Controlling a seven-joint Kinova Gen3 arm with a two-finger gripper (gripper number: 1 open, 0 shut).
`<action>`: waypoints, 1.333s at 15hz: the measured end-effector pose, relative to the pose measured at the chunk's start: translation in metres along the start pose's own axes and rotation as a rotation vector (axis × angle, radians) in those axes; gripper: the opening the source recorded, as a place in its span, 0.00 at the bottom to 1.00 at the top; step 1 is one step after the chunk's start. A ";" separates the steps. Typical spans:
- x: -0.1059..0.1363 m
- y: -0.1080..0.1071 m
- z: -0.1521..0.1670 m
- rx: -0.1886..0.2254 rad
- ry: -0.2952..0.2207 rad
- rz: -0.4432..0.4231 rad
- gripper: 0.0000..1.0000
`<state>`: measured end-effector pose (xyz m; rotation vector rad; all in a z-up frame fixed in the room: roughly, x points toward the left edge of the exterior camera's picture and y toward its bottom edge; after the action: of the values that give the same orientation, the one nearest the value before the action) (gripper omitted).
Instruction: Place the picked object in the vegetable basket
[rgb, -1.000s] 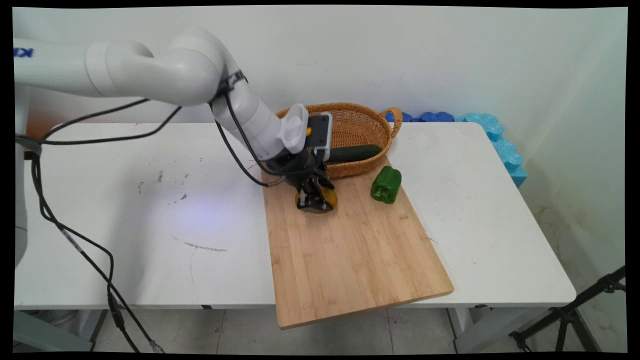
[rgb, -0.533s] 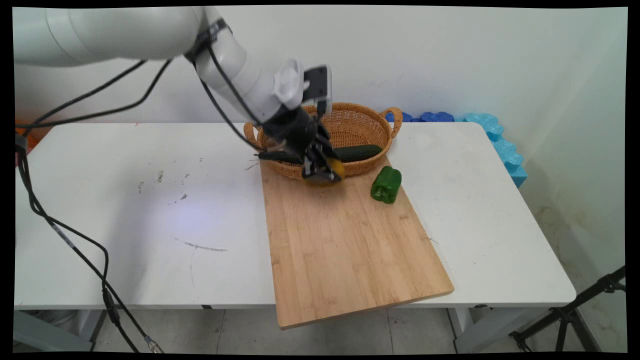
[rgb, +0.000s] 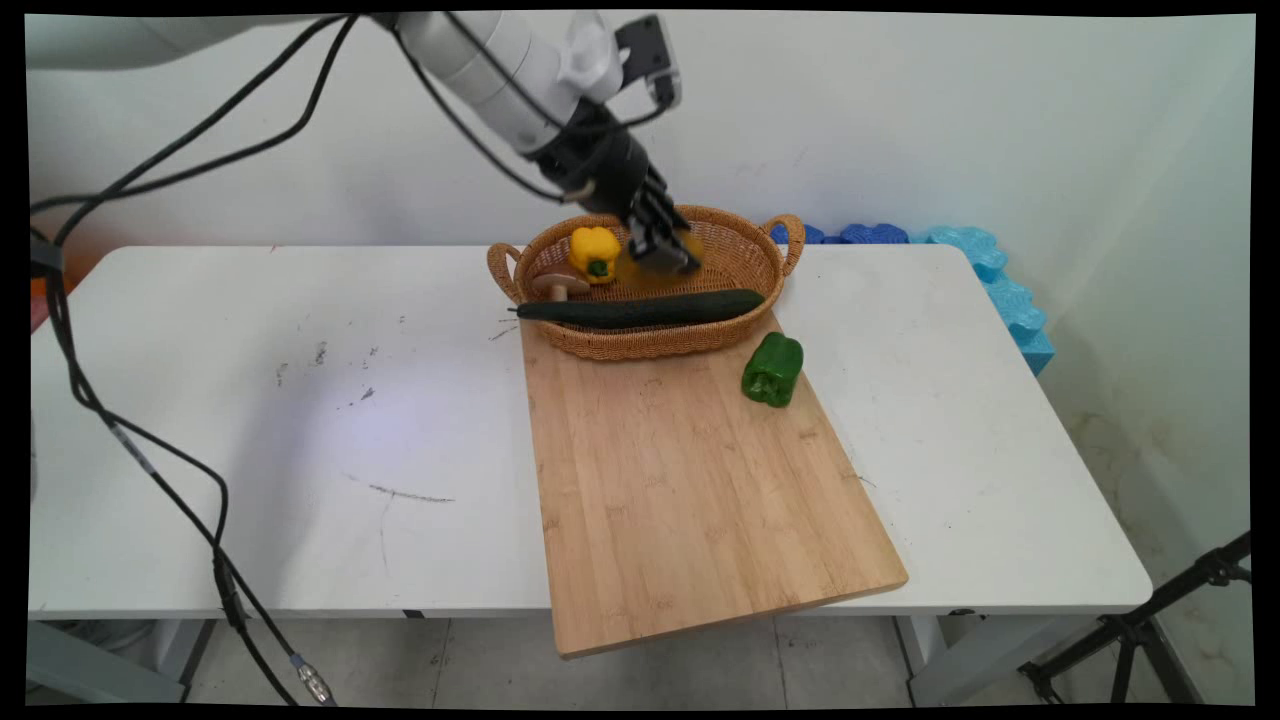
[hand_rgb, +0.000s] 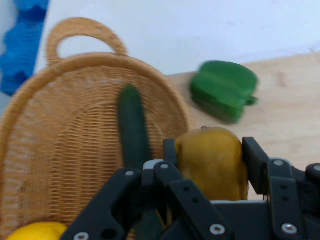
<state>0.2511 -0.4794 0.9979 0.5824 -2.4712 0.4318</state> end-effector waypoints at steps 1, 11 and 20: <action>0.004 -0.009 0.002 0.017 0.002 -0.020 0.00; 0.015 -0.076 0.078 0.137 -0.050 -0.160 0.00; 0.003 -0.106 0.162 0.149 -0.093 -0.247 0.00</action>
<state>0.2286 -0.6386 0.8895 0.9762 -2.4259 0.5026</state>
